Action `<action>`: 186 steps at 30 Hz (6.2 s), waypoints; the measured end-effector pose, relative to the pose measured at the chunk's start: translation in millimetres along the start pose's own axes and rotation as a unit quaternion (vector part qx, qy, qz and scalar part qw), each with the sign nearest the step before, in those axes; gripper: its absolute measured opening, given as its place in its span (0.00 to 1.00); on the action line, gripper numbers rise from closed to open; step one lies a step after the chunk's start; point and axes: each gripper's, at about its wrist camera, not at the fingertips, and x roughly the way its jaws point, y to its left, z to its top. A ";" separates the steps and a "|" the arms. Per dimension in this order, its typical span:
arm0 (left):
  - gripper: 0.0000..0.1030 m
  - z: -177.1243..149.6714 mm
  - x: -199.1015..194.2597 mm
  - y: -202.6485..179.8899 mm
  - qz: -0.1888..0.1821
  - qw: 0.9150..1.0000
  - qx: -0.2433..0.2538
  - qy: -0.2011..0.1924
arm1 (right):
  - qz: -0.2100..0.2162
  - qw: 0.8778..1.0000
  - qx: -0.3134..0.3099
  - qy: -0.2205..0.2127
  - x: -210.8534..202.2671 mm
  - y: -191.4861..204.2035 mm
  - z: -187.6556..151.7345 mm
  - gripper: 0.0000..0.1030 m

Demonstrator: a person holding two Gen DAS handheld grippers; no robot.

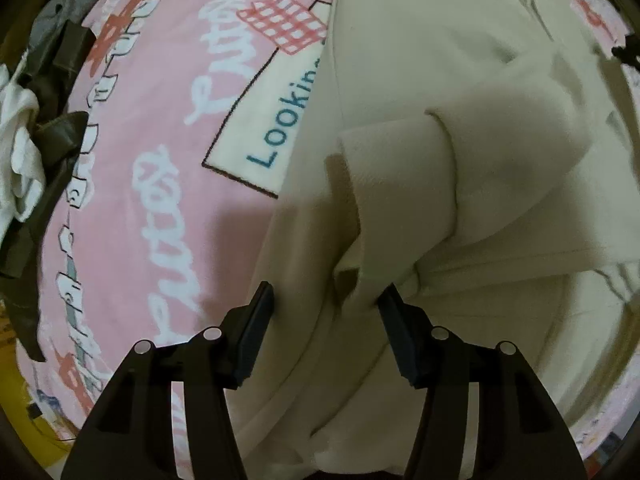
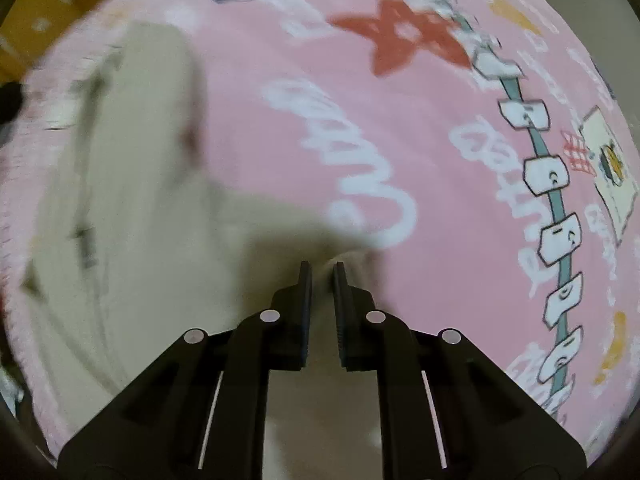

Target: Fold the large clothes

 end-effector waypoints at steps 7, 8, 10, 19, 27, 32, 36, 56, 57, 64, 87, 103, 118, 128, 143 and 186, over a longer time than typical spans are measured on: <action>0.92 20.9 -49.0 54.7 -0.138 0.987 -0.077 -0.031 | 0.107 0.992 -0.059 -0.014 -61.8 40.0 -108.4 0.60; 0.92 27.9 -48.0 59.4 -0.161 0.983 -0.083 -0.024 | 0.121 0.991 -0.060 -0.004 -63.8 42.3 -127.9 0.60; 0.92 41.3 -40.0 60.4 -0.191 0.977 -0.096 -0.008 | 0.139 0.989 -0.046 0.018 -68.9 41.2 -162.8 0.60; 0.38 79.1 2.4 32.0 -0.279 0.952 -0.120 0.041 | 0.166 0.985 -0.010 0.050 -64.6 37.5 -231.3 0.60; 0.05 75.1 -27.9 17.0 -0.221 0.968 -0.116 -0.005 | 0.177 0.983 0.046 0.031 -85.0 16.2 -231.5 0.60; 0.05 49.8 -93.0 22.0 -0.181 0.973 -0.120 -0.072 | 0.181 0.980 0.074 0.029 -93.6 1.3 -237.7 0.60; 0.05 37.5 -114.0 34.0 -0.139 0.978 -0.123 -0.097 | 0.179 0.981 0.077 0.024 -90.1 -10.1 -243.7 0.60; 0.64 97.2 -8.8 68.7 -0.094 0.993 -0.044 0.050 | 0.023 0.982 0.181 0.051 -141.9 8.9 -209.9 0.71; 0.64 101.7 -21.4 81.3 -0.088 0.994 -0.041 0.056 | 0.017 0.978 0.203 0.032 -156.2 13.1 -204.2 0.75; 0.71 162.1 -105.2 136.9 -0.111 0.991 -0.073 0.016 | 0.053 0.968 0.246 -0.016 -195.4 38.6 -134.5 0.84; 0.92 503.1 -36.6 -56.6 -0.371 0.902 -0.206 0.087 | 0.262 0.956 0.066 0.114 57.7 67.2 252.8 0.87; 0.92 575.7 25.5 -107.2 -0.290 0.928 -0.225 0.064 | 0.241 0.954 -0.035 0.174 173.2 94.8 280.5 0.87; 0.15 558.6 -9.2 -155.5 -0.282 0.950 -0.132 0.029 | 0.208 0.974 -0.079 0.047 118.6 115.4 257.9 0.21; 0.15 483.9 -88.5 -128.6 -0.356 0.925 -0.109 -0.078 | 0.172 0.956 -0.212 -0.108 -10.6 144.6 200.5 0.21; 0.15 256.6 -78.7 -88.3 -0.365 0.918 -0.077 -0.134 | 0.123 0.934 -0.266 -0.206 -81.2 130.6 -23.5 0.21; 0.74 152.4 -64.5 -21.7 -0.341 0.931 -0.053 -0.118 | 0.154 0.979 -0.125 0.043 -15.8 150.3 -107.4 0.16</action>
